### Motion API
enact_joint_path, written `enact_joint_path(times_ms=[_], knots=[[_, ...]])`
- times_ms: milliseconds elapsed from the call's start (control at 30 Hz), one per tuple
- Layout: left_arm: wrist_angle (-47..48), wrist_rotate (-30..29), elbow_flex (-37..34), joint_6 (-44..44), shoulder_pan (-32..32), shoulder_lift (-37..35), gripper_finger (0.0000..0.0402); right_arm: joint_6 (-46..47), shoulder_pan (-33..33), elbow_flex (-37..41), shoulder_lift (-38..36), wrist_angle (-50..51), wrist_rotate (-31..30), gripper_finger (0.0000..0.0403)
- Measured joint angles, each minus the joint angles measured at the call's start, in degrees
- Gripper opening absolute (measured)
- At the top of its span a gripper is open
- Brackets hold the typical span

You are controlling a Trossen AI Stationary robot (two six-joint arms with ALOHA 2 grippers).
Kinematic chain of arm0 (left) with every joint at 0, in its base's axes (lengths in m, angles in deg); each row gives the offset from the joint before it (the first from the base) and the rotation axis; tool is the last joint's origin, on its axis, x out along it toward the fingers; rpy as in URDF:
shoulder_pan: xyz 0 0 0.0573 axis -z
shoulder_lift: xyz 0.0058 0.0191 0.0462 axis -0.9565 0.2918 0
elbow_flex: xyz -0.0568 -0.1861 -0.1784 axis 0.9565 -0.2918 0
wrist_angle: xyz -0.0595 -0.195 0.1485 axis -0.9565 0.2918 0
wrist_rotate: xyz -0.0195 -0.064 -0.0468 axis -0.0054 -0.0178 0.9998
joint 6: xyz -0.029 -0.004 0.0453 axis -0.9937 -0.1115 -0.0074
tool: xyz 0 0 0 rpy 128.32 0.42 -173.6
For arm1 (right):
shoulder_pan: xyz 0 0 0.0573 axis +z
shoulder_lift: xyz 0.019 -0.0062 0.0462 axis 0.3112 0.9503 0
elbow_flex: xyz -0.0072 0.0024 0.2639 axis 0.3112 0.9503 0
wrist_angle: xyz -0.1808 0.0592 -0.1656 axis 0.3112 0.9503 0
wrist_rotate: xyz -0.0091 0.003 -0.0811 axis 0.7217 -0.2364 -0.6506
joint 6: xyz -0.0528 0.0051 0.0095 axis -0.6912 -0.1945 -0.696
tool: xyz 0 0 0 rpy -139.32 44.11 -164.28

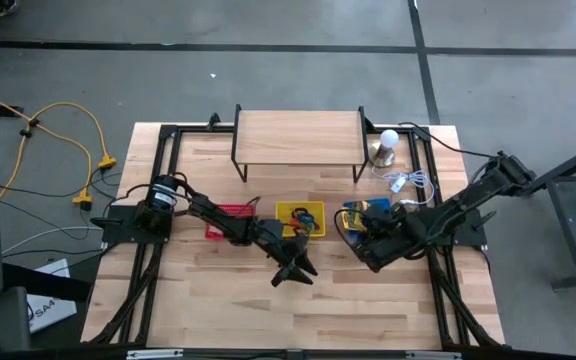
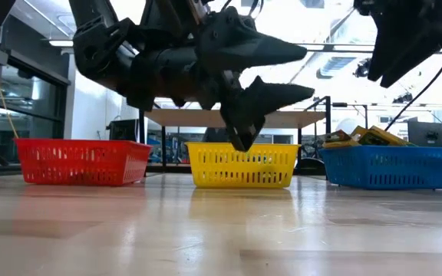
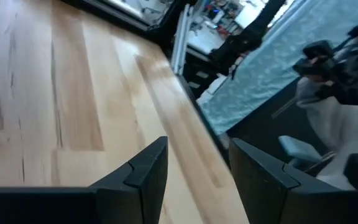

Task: Pick & Place Office Desk Supplies
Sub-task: Put the red bin on the shelf

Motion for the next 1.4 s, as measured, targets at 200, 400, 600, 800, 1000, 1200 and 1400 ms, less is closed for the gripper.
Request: enact_joint_path(times_ms=[200, 400, 600, 800, 1000, 1200, 1400], knots=[[0.1, 3.3, 0.0, -0.5, -2.0, -2.4, 0.0166, -0.1, 1.6, 0.0, -5.3, 0.2, -2.1, 0.0231], [0.6, 3.4, 0.0, -0.5, -1.4, -5.1, 0.0166, -2.0, 4.1, 0.0, -12.5, 0.4, -8.1, 0.0231], [6.4, 3.5, 0.0, 1.2, -0.6, -8.9, 0.0166, -5.5, 6.9, 0.0, -18.8, 0.7, -13.6, 0.0231], [11.9, 3.0, 0.0, 3.8, -0.6, -13.7, 0.0166, -8.0, 9.3, 0.4, -23.5, 2.4, -19.2, 0.0231], [17.4, 2.9, 0.0, 6.4, -0.6, -18.0, 0.0166, -4.9, 12.0, 3.7, -29.3, 6.0, -24.0, 0.0231], [20.5, 2.9, 0.0, 7.5, -0.6, -20.8, 0.0166, -4.6, 12.9, 9.0, -38.2, 6.2, -26.2, 0.0231], [20.5, 2.9, 0.0, 7.5, -0.6, -21.0, 0.0166, -4.8, 13.0, 13.0, -46.5, 6.3, -27.5, 0.0231]])
